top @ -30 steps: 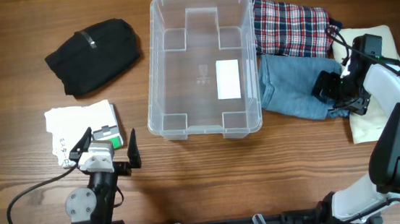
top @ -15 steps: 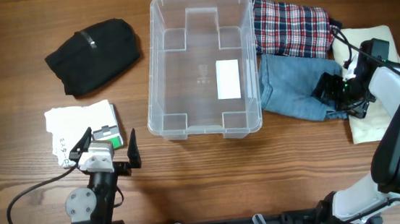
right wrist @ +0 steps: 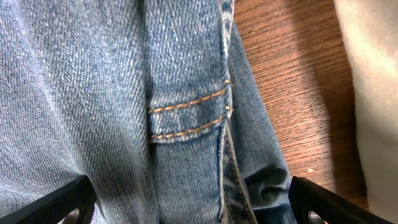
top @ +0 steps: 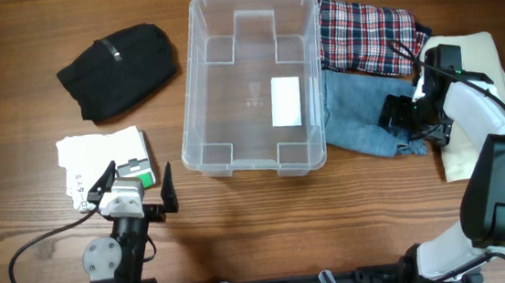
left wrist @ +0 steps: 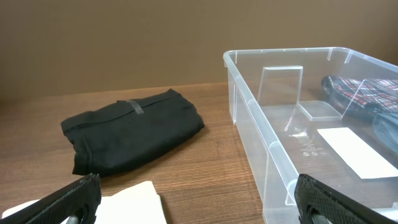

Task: Pack container
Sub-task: 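Lower the right gripper and pinch the jeans' edge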

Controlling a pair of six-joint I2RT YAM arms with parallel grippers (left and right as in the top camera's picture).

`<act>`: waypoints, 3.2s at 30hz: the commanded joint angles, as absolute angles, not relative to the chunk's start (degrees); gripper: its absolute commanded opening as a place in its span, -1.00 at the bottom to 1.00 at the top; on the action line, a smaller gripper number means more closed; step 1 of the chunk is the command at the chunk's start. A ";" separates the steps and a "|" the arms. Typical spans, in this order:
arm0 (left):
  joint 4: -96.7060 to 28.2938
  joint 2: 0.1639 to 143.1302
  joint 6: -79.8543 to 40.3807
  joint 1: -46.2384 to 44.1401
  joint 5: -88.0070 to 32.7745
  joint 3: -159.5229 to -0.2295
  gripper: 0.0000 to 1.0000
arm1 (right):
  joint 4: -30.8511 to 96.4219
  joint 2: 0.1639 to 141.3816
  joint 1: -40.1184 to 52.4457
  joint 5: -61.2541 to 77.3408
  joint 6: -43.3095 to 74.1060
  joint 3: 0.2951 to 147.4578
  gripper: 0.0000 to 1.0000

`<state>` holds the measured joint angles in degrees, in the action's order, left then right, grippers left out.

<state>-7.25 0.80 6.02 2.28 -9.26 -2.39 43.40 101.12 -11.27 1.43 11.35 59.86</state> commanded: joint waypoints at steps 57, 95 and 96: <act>-7.03 0.49 7.09 1.98 -8.93 -1.91 0.99 | 38.39 94.41 -16.47 7.81 18.24 50.11 1.00; -7.03 0.49 7.11 1.98 -8.93 -1.91 0.99 | 30.68 94.41 -16.47 3.57 16.49 45.34 0.39; -7.01 0.49 7.09 1.98 -8.93 -1.91 0.99 | 30.65 94.41 -16.47 3.62 16.47 45.34 0.36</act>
